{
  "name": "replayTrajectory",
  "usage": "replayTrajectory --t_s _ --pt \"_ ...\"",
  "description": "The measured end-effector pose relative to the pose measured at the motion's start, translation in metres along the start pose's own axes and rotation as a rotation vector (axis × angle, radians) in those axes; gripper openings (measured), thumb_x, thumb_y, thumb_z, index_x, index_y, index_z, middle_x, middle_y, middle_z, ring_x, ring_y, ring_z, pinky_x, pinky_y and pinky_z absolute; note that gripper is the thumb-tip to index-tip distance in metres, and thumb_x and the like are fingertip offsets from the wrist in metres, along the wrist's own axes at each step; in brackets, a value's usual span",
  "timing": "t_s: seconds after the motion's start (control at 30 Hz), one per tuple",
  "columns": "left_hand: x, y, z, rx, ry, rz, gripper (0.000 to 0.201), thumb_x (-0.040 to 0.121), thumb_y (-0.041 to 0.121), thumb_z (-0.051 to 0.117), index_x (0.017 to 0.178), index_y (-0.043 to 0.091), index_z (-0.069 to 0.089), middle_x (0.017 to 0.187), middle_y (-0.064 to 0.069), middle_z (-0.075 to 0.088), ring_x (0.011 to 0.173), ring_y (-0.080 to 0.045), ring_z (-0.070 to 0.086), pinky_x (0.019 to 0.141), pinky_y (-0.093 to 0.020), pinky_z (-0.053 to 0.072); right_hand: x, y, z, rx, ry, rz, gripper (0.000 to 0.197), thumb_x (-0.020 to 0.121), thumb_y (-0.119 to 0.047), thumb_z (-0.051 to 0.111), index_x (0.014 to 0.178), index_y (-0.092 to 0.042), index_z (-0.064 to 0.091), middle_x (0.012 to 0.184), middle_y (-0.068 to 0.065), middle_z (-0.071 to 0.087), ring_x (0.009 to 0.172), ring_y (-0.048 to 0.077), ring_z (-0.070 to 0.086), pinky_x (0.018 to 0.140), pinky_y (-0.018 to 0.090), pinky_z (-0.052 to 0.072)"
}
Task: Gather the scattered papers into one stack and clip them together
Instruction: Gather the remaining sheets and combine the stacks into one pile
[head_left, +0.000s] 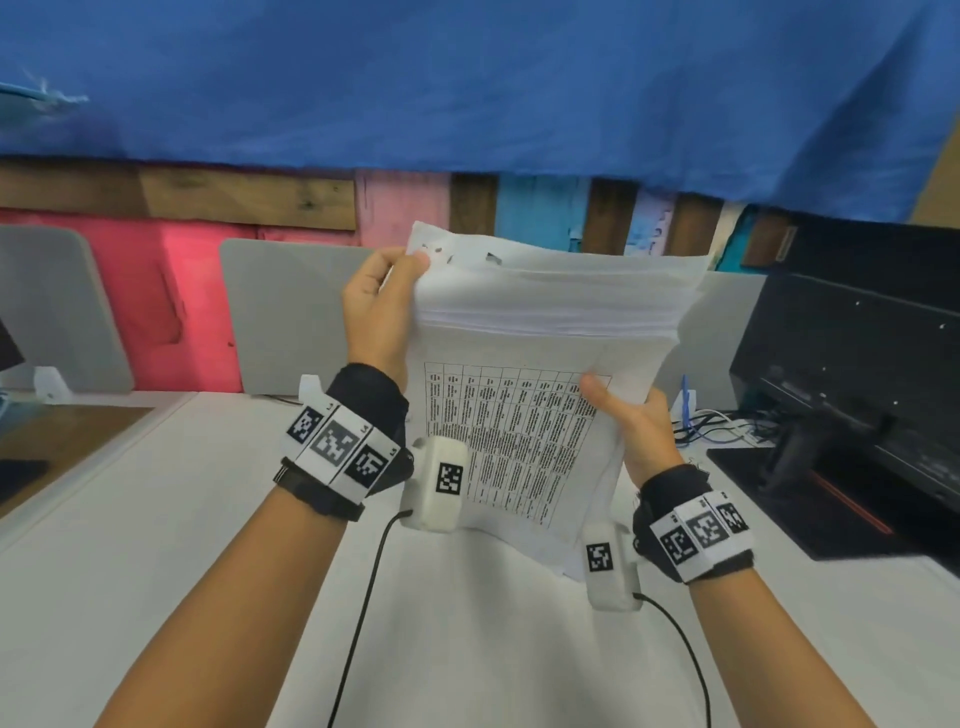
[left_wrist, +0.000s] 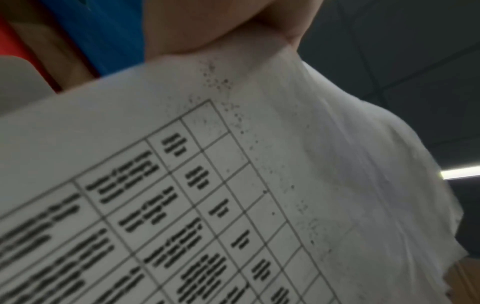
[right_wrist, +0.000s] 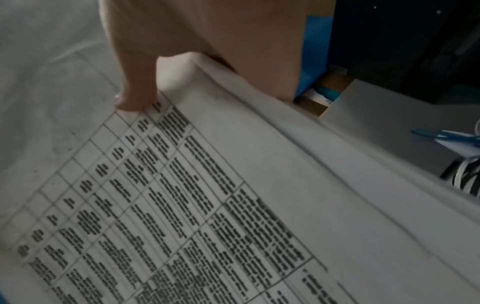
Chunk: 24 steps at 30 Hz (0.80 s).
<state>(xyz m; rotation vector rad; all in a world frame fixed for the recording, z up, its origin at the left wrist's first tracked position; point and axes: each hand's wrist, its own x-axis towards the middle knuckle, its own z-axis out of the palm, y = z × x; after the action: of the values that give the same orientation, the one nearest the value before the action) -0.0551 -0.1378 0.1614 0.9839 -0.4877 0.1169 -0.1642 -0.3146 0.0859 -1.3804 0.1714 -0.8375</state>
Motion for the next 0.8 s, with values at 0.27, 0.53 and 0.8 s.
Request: replayTrajectory --t_s 0.27,0.53,0.8 --pt "0.0 -0.012 -0.01 0.35 -0.488 0.022 0.076 0.055 0.038 0.081 0.119 0.025 0.042 0.105 0.01 0.058 0.091 0.0 0.065 0.078 -0.016 0.056 0.01 -0.011 0.011 -0.028 0.275 -0.094 0.027 0.086 -0.016 0.061 0.106 0.001 0.062 0.078 -0.008 0.061 0.067 -0.004 0.059 0.065 0.01 0.05" --pt "-0.031 -0.027 0.002 0.398 -0.105 0.023 0.034 0.087 0.013 0.061 0.119 0.004 0.056 0.1 0.002 0.061 0.09 -0.01 0.058 0.073 -0.013 0.047 -0.007 -0.017 0.038 -0.028 0.247 -0.136 0.011 0.091 -0.018 0.053 0.084 -0.024 0.06 0.084 -0.01 0.061 0.073 -0.007 0.061 0.068 0.007 0.048" --pt "-0.036 -0.041 -0.025 0.34 -0.134 -0.088 0.043 0.075 0.016 0.074 0.107 0.025 0.047 0.092 0.013 0.059 0.085 0.001 0.056 0.064 -0.008 0.04 0.006 -0.061 0.035 0.147 0.187 -0.055 0.066 0.063 -0.052 0.074 0.114 -0.011 0.062 0.118 0.008 0.065 0.112 0.025 0.06 0.102 0.047 0.042"
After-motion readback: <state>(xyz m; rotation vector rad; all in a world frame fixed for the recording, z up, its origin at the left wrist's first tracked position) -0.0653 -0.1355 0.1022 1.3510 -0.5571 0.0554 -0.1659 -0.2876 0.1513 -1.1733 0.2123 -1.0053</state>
